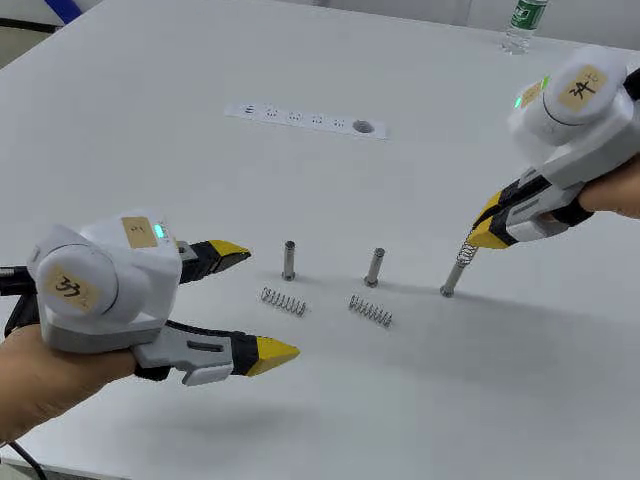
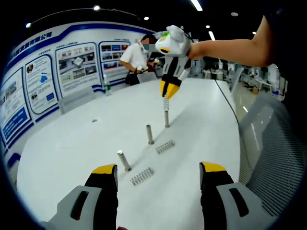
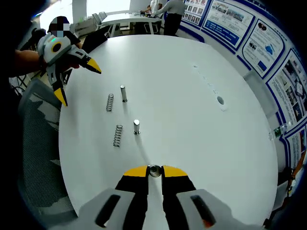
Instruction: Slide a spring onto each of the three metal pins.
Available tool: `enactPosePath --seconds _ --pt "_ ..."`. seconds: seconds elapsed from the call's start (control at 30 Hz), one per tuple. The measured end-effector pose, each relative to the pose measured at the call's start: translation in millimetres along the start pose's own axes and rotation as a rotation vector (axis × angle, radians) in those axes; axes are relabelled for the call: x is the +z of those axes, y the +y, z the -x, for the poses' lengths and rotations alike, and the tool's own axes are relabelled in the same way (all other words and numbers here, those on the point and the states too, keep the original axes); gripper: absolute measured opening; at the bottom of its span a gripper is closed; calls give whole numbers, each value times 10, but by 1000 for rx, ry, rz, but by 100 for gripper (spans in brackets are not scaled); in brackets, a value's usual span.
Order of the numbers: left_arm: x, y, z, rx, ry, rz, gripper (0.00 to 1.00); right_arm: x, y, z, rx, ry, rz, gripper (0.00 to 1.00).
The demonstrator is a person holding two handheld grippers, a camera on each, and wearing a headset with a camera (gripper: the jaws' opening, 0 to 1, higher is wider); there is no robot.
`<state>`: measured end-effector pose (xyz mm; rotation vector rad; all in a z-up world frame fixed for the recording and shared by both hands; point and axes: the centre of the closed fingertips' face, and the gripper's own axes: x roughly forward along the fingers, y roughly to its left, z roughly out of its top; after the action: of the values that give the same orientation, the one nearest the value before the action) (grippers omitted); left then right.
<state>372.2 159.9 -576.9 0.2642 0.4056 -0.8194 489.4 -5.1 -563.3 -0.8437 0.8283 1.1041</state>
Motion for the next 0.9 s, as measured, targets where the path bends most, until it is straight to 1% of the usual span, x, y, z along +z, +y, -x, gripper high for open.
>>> enactPosePath --seconds 0.33,0.57,0.73,0.9 --pt "-29 0 5 1 4 7 72 -34 2 -25 5 18 1 11" --pt "-26 -1 14 2 4 7 72 -49 -2 -68 7 18 -6 11" --pt "-24 9 23 5 4 7 71 -69 3 -144 12 24 -9 11" --pt "-28 9 27 5 5 7 71 -122 9 -248 15 42 -15 11"
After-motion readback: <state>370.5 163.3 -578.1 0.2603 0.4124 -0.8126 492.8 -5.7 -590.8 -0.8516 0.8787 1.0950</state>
